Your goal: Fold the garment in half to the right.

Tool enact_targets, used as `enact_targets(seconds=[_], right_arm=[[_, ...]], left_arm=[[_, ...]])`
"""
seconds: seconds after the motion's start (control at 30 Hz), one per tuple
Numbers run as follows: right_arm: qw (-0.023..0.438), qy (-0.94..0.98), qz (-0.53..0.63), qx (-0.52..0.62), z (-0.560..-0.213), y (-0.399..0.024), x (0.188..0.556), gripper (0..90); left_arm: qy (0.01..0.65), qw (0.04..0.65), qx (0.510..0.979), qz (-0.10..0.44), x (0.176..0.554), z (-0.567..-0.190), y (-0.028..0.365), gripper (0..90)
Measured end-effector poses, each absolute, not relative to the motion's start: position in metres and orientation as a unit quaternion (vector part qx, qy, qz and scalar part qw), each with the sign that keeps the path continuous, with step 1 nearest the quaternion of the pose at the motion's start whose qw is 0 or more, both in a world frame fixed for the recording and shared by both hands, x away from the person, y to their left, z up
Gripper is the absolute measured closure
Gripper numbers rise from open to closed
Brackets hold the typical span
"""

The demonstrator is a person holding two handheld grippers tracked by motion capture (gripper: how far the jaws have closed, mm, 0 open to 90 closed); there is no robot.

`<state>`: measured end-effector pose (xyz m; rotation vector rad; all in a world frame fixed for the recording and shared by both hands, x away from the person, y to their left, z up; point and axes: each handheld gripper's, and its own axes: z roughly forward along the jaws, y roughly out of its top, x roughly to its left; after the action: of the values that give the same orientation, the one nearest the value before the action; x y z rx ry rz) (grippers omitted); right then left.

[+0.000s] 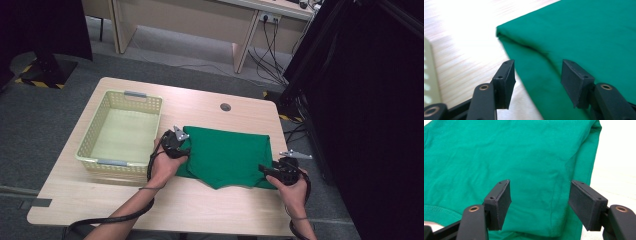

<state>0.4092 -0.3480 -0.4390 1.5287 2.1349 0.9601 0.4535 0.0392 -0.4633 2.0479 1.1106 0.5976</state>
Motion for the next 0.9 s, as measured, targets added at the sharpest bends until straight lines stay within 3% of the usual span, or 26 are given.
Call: enact_targets(seconds=[0.7, 0.9], right_arm=[[0.154, 0.771, 0.311, 0.535, -0.459, -0.341, 0.418, 36.3], [0.172, 0.778, 0.295, 0.528, -0.460, -0.341, 0.418, 39.9]], left_arm=[[0.437, 0.348, 0.801, 0.216, 0.461, -0.475, 0.031, 47.2], [0.433, 0.354, 0.802, 0.210, 0.461, -0.476, 0.028, 48.0]])
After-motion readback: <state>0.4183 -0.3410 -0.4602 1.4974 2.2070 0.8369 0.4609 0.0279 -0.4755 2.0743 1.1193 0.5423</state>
